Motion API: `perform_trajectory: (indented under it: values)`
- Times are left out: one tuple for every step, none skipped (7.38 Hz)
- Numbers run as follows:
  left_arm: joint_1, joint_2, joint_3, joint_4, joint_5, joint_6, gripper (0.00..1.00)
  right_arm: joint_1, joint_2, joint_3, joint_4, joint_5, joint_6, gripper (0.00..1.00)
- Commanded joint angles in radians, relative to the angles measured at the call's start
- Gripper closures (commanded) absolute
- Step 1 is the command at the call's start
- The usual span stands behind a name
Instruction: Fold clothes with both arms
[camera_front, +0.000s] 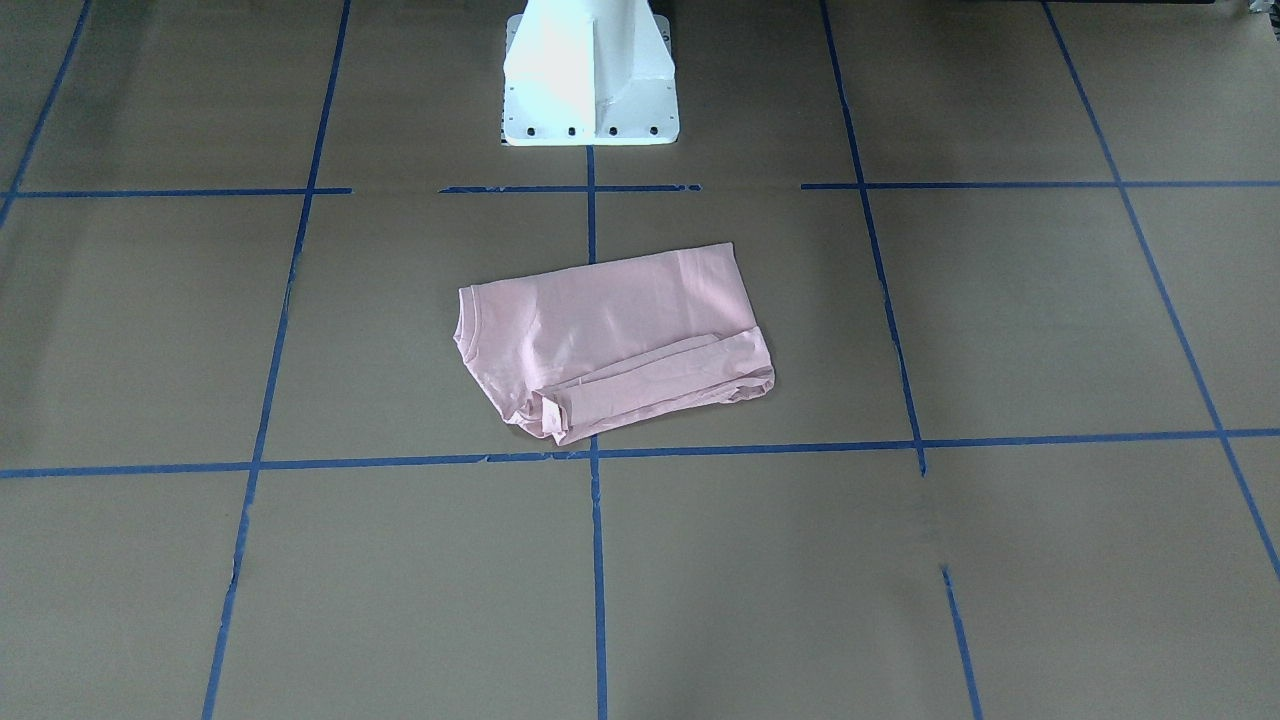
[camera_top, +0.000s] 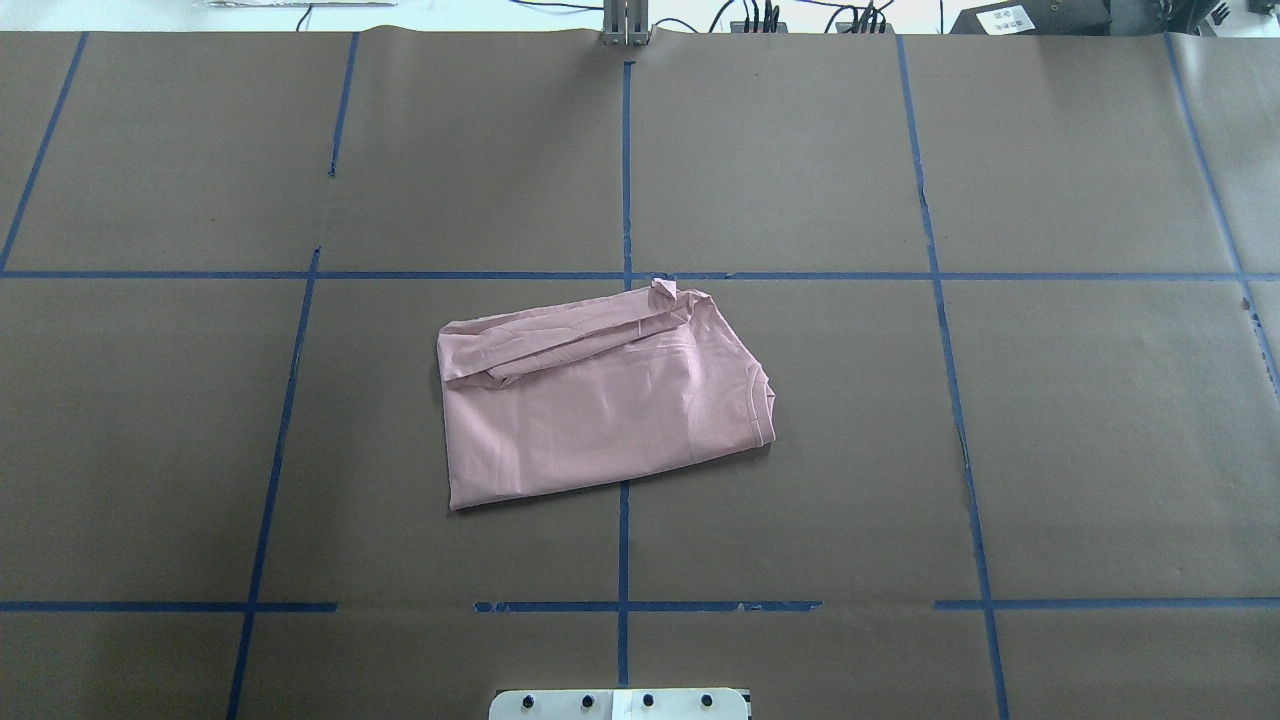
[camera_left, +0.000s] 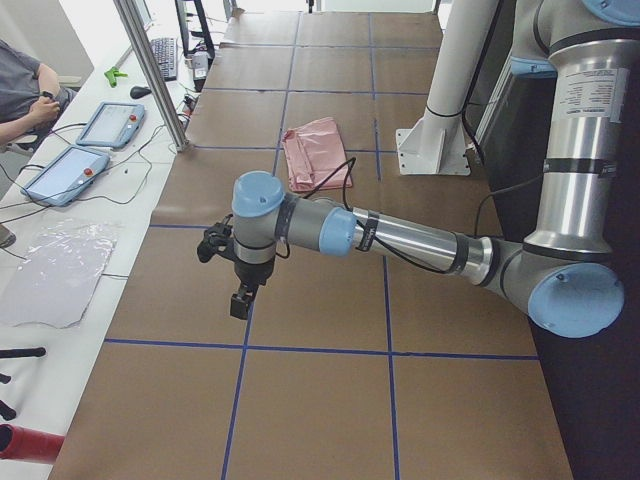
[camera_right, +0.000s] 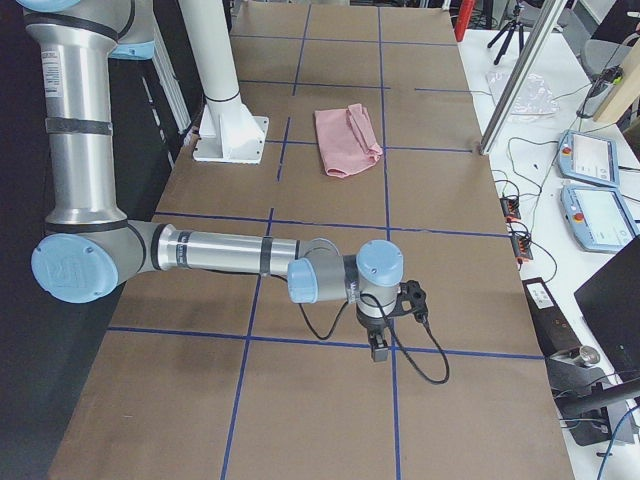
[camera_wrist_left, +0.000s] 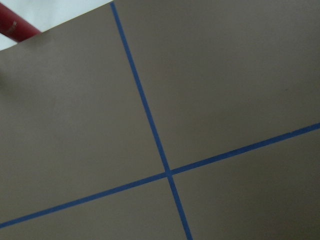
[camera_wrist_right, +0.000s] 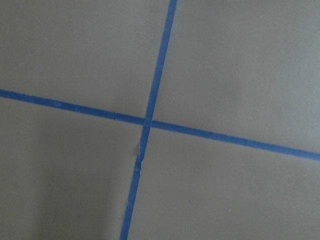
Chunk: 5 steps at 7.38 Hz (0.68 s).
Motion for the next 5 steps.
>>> perform_trajectory:
  values:
    - [-0.021,0.129,-0.034,-0.013,-0.165,0.025,0.00,0.019,-0.064,0.050,0.003,0.035,0.049,0.00]
    - [-0.021,0.142,-0.048,-0.011,-0.167,0.020,0.00,0.019,-0.063,0.079,-0.040,0.036,0.052,0.00]
    - [-0.021,0.142,-0.048,-0.011,-0.167,0.018,0.00,0.021,-0.064,0.131,-0.101,0.030,0.052,0.00]
    - [-0.021,0.137,-0.048,-0.011,-0.165,0.017,0.00,0.024,-0.064,0.177,-0.155,0.027,0.052,0.00]
    - [-0.020,0.133,-0.048,-0.011,-0.162,0.017,0.00,0.024,-0.069,0.199,-0.177,0.016,0.050,0.00]
